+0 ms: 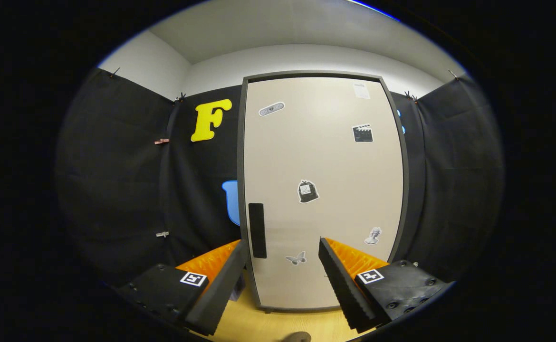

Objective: Open the shoe cabinet door, grab the shoes and put them into the shoe cabinet, then close the shoe cabinet door.

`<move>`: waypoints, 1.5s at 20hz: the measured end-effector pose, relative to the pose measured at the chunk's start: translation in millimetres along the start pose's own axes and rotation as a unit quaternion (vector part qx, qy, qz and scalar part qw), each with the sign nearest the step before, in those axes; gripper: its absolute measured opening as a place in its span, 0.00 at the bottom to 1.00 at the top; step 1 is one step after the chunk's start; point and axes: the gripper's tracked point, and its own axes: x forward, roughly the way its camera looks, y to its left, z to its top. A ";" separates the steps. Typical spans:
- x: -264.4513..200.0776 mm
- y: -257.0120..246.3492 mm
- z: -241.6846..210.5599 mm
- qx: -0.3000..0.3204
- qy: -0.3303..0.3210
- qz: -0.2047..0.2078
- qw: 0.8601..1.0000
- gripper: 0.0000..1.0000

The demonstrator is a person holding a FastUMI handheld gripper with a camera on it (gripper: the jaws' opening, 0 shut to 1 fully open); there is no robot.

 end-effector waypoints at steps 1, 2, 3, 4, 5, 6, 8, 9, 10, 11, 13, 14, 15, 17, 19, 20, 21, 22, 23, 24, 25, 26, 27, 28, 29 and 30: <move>-0.4 1.0 -0.3 0.000 0.001 0.000 1.000 0.99; -0.7 1.1 -1.0 0.000 0.002 0.000 1.000 0.99; -0.7 1.9 -1.6 0.001 0.002 0.000 1.000 0.99; -0.2 2.4 -2.6 0.001 0.003 0.001 1.000 0.99; 0.3 3.4 -3.3 0.003 0.005 0.001 1.000 0.99; 1.1 5.3 -4.8 0.005 0.007 0.002 1.000 0.99; 5.5 9.1 -8.6 0.008 0.012 0.004 1.000 0.99; 8.5 12.5 -10.1 0.011 0.014 0.006 1.000 0.99; 12.0 15.5 -12.2 0.014 0.016 0.007 1.000 0.99; 16.1 19.0 -14.8 0.015 0.018 0.008 1.000 0.99; 26.6 25.2 -20.5 0.017 0.024 0.008 1.000 0.99; 33.2 25.3 -23.4 0.018 0.025 0.001 1.000 0.99; 41.1 26.5 -25.3 0.022 0.026 -0.002 0.999 0.99; 58.5 33.6 -29.6 0.029 0.027 -0.005 0.999 0.99; 76.8 38.2 -37.3 0.029 0.035 -0.009 0.999 0.99; 85.4 40.7 -42.4 0.026 0.041 -0.010 0.999 0.99; 95.9 43.3 -47.0 0.024 0.046 -0.012 0.999 0.99; 104.8 44.3 -50.8 0.022 0.050 -0.016 0.998 0.99; 113.2 44.0 -53.7 0.020 0.049 -0.020 0.998 0.99; 120.6 44.5 -54.3 0.020 0.047 -0.023 0.998 0.94; 127.0 44.8 -54.9 0.019 0.045 -0.026 0.998 0.92; 133.6 44.8 -55.4 0.019 0.044 -0.029 0.998 0.91; 138.7 43.4 -55.7 0.020 0.042 -0.033 0.998 0.91; 144.8 41.5 -55.5 0.020 0.040 -0.039 0.998 0.91; 148.9 39.7 -55.5 0.020 0.039 -0.044 0.998 0.91; 152.0 38.0 -56.2 0.020 0.039 -0.049 0.998 0.91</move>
